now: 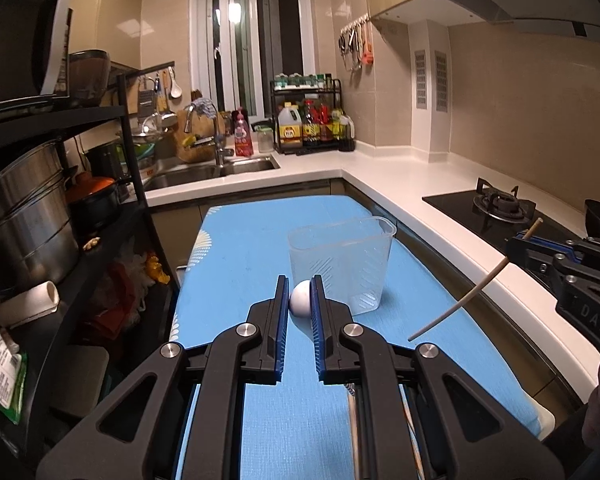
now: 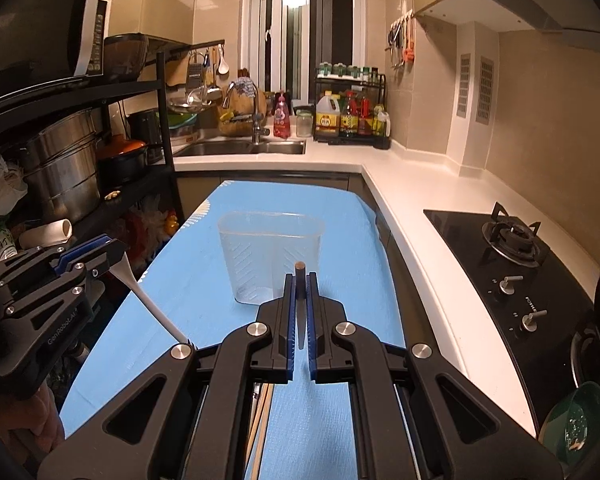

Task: Organize utensils
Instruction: 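Carry the spoon and chopstick to the clear container and release both inside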

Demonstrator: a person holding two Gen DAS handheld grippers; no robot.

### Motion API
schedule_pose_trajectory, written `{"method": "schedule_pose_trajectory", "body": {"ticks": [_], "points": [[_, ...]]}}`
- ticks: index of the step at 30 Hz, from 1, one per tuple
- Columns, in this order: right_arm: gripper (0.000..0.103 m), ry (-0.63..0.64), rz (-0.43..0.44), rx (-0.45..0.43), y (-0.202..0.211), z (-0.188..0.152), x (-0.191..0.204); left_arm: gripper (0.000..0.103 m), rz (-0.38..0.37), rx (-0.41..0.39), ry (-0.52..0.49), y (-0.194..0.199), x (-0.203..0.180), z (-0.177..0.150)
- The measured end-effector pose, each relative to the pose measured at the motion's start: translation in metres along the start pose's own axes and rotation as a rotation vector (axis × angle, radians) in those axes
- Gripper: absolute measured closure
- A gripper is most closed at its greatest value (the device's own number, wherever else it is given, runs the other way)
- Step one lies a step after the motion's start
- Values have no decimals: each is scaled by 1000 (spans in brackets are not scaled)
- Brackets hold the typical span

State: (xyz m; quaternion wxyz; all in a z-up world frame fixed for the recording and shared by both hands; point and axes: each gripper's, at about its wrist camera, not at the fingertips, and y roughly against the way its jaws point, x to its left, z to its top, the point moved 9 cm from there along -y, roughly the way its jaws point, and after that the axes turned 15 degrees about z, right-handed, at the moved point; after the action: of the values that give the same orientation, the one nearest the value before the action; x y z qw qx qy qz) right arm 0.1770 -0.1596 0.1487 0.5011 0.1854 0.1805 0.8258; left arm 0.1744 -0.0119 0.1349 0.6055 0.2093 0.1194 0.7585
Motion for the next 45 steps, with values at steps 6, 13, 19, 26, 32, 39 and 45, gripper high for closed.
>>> {"method": "schedule_pose_trajectory", "body": {"ticks": [6, 13, 19, 26, 32, 39, 45], "points": [[98, 17, 8, 57, -10, 15, 0, 92, -11, 69, -34, -9, -3, 12], [98, 23, 48, 90, -19, 57, 1, 92, 4, 93, -61, -26, 1, 52], [98, 43, 52, 65, -20, 119, 1, 92, 12, 77, -57, -46, 4, 110], [98, 41, 74, 57, -40, 172, -1, 92, 19, 62, -18, -74, 2, 164], [98, 19, 73, 109, -79, 166, -13, 92, 51, 90, -35, -114, -9, 169], [98, -6, 33, 183, -126, 131, -29, 92, 37, 198, -47, -167, -26, 120], [98, -23, 10, 203, -149, 108, -36, 92, 39, 238, -63, -188, -36, 89]]}}
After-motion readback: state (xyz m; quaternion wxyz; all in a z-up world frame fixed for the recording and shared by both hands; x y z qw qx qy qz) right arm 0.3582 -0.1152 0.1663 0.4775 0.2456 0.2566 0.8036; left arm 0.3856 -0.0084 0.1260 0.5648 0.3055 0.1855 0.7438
